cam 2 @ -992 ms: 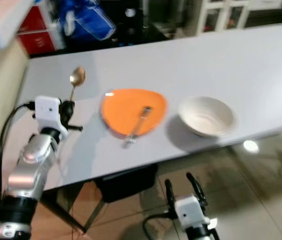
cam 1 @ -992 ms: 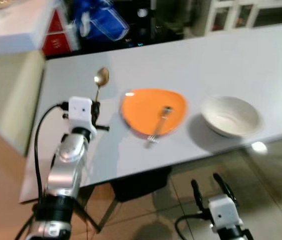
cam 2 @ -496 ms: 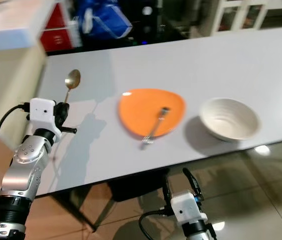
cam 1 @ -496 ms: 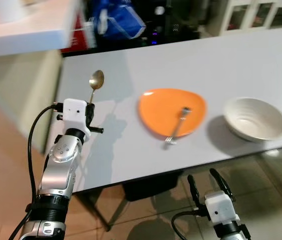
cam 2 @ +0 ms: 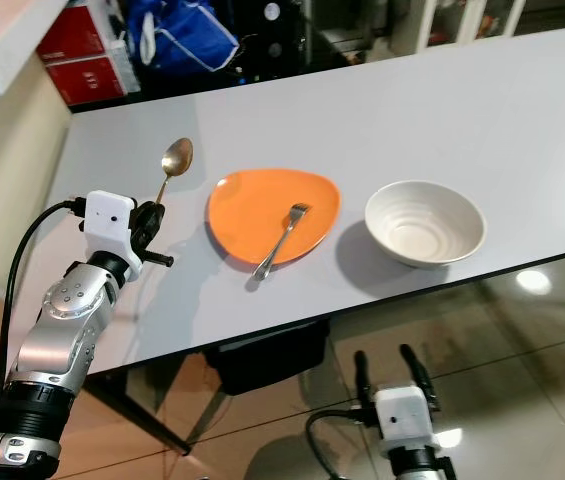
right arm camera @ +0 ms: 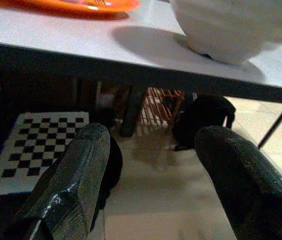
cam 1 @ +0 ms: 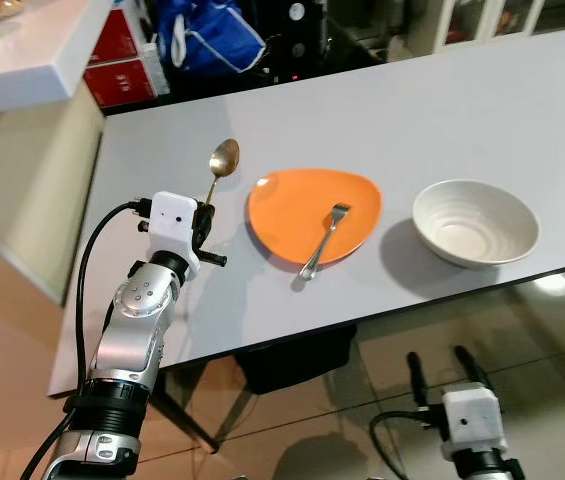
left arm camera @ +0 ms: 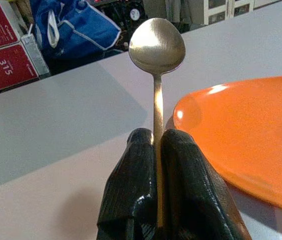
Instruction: Setting the table
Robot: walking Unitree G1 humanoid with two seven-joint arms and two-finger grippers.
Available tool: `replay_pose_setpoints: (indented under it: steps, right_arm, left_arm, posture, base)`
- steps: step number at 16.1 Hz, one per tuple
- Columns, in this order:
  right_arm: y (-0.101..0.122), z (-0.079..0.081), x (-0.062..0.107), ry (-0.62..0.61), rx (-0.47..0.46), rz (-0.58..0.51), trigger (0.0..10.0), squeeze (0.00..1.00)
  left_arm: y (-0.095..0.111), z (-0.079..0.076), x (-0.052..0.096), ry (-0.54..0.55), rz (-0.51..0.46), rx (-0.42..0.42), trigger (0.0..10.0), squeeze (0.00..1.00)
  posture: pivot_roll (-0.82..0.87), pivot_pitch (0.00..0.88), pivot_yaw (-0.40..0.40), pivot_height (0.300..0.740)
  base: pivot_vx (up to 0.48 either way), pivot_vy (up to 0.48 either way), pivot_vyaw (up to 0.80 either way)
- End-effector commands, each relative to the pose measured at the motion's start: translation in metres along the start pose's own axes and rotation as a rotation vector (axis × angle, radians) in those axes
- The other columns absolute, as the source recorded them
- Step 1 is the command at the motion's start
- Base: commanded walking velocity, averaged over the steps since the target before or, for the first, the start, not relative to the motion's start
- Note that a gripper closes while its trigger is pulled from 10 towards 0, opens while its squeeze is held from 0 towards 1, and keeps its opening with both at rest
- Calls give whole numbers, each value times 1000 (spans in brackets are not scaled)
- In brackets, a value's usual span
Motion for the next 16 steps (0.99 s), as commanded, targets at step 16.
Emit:
replay_pose_setpoints:
  steps: [16]
  right_arm:
    - [1, -5, 0, 6, 10, 12, 10000, 0]
  left_arm:
    - [0, 4, -9, -34, 22, -29, 0, 0]
  posture:
    - [-145, 77, 154, 740]
  base:
    - [0, 0, -360]
Point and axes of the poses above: a point about 5 cm out from each wrist's last joint towards the gripper, its own x axis pointing back from the gripper into the wrist, its own y axis along the axis of the wrist's last joint, z = x × y, the point moved 6 cm from there along -x, pointing out of the wrist towards the gripper, and after that the axes turned 3 degrees about x, right-handed, at the moved point
